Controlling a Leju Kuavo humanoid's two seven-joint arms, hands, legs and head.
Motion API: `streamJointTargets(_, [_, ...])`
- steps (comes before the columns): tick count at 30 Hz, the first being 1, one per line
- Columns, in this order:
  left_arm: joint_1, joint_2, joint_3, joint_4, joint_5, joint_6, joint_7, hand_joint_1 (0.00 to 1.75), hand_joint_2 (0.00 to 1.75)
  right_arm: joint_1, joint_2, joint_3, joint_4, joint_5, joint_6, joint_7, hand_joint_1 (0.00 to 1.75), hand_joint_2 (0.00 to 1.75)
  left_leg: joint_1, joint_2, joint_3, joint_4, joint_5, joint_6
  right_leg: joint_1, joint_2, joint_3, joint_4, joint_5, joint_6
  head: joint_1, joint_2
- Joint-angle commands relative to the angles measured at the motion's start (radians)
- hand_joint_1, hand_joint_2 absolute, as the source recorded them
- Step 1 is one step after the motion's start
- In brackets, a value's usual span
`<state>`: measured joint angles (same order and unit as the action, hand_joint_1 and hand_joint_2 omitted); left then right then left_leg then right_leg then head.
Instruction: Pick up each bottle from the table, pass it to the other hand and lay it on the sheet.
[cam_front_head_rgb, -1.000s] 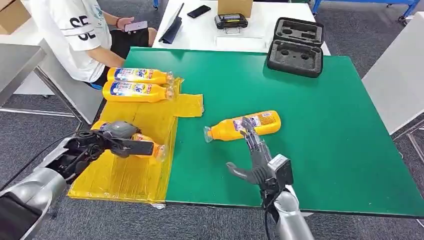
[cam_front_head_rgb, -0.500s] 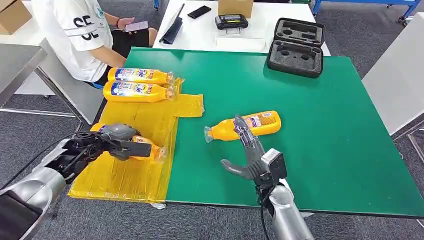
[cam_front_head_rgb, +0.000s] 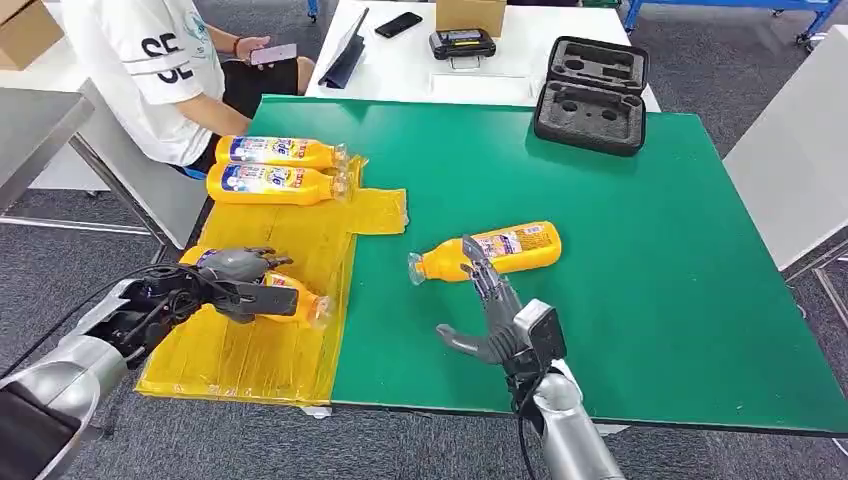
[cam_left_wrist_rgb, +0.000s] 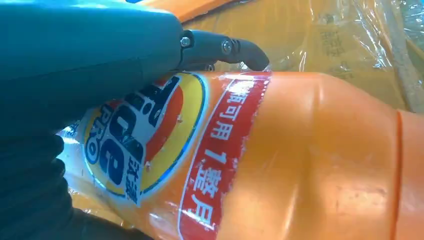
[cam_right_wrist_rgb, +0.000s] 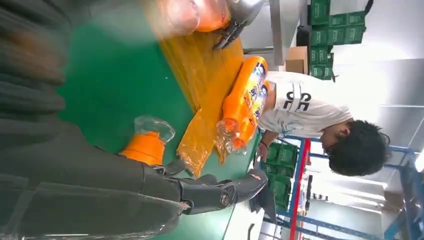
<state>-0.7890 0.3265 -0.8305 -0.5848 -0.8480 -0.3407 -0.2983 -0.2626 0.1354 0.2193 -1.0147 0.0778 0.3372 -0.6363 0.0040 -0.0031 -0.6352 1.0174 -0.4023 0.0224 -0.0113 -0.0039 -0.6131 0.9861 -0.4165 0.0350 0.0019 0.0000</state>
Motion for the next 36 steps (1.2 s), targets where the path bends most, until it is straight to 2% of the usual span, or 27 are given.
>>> streamJointTargets(1, [-0.016,0.007,-0.055,0.025,-0.002,-0.033,-0.017,0.00,1.75,-0.039,-0.010,0.014,0.071,0.001,-0.005,0.000,0.00,1.75,0.000,0.002,0.005,-0.001,-0.002,-0.001,0.000,0.002,0.004,-0.001,-0.001,-0.001,0.000,0.000])
streamJointTargets(6, [-0.054,-0.009,-0.072,0.028,0.000,-0.075,-0.037,0.00,1.75,-0.061,-0.010,0.011,0.092,-0.004,-0.006,0.007,0.00,1.75,0.000,0.000,0.001,0.000,-0.001,0.000,0.000,0.000,0.001,0.000,0.000,-0.001,0.000,0.000])
streamJointTargets(8, [-0.054,-0.009,-0.072,0.028,0.000,-0.075,-0.037,0.00,1.75,-0.061,-0.010,0.011,0.092,-0.004,-0.006,0.007,0.00,1.75,0.001,0.001,0.005,0.000,-0.002,-0.001,0.001,0.001,0.005,-0.001,-0.002,-0.001,0.000,0.000])
streamJointTargets(9, [-0.050,-0.017,-0.064,0.034,0.012,-0.053,-0.037,0.00,0.00,-0.062,-0.012,0.011,0.099,-0.007,-0.012,0.006,0.00,1.75,0.001,0.000,0.004,0.000,-0.002,-0.001,0.001,0.000,0.004,-0.001,-0.001,-0.001,0.000,0.000])
streamJointTargets(16, [-0.047,0.007,-0.060,0.002,0.042,-0.046,-0.043,0.00,0.00,-0.010,-0.022,0.013,0.051,-0.009,-0.012,0.002,0.00,1.75,0.001,0.000,0.004,-0.001,-0.002,-0.001,0.001,0.000,0.004,-0.001,-0.002,-0.001,0.000,0.000])
streamJointTargets(24, [-0.053,-0.017,-0.070,0.004,0.037,-0.042,-0.033,0.00,0.00,-0.002,-0.027,0.008,0.038,-0.007,-0.014,0.007,0.00,1.75,0.001,-0.001,0.004,0.000,-0.001,-0.001,0.000,-0.001,0.004,-0.001,-0.002,-0.001,0.000,0.000])
streamJointTargets(36, [-0.071,-0.013,-0.071,0.002,0.041,-0.041,-0.038,0.00,0.00,0.007,-0.029,0.005,0.030,-0.004,-0.015,0.013,0.00,1.75,0.000,-0.001,0.002,0.000,-0.001,-0.001,0.000,-0.001,0.002,0.000,-0.001,-0.001,0.000,0.000])
